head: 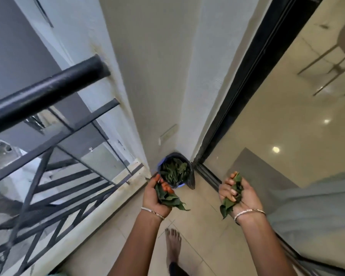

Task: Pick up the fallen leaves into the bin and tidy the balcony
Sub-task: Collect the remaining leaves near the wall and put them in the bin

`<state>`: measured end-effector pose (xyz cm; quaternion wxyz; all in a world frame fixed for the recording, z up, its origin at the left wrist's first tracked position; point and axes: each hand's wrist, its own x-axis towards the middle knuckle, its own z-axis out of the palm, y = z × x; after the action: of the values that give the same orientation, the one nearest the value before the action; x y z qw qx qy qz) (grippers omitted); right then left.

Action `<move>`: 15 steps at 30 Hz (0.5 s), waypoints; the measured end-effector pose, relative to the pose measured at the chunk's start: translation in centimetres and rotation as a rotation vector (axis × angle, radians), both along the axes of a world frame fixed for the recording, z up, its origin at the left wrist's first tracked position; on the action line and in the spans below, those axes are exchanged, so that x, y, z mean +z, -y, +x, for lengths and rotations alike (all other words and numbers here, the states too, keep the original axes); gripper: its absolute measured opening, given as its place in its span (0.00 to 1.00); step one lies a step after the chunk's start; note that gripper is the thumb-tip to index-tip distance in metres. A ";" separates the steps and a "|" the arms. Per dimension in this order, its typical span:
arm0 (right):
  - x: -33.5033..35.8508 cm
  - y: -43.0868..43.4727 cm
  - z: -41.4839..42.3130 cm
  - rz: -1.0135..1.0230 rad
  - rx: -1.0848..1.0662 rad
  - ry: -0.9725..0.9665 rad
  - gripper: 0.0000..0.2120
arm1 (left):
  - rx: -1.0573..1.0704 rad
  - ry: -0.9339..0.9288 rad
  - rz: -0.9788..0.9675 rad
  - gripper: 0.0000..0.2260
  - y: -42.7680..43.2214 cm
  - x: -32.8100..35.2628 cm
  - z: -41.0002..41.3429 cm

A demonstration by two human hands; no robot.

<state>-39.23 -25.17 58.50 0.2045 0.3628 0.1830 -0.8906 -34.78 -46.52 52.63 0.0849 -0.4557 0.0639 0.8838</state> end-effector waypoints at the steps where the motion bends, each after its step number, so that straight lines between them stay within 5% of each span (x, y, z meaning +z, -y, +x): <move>1: -0.8 0.1 -1.2 0.011 -0.008 0.019 0.08 | -0.025 0.030 -0.015 0.14 0.1 -1.3 -1.4; 7: -8.4 0.2 -5.8 0.032 -0.064 0.143 0.16 | -0.155 0.163 -0.138 0.10 0.2 -11.9 -8.9; 15: -20.9 1.2 -7.8 0.136 -0.079 0.282 0.08 | -0.317 0.281 -0.226 0.12 0.6 -25.5 -16.9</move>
<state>-47.01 -26.41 37.65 0.1680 0.5041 0.1980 -0.8237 -51.69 -47.12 27.11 0.1793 -0.5649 0.2207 0.7746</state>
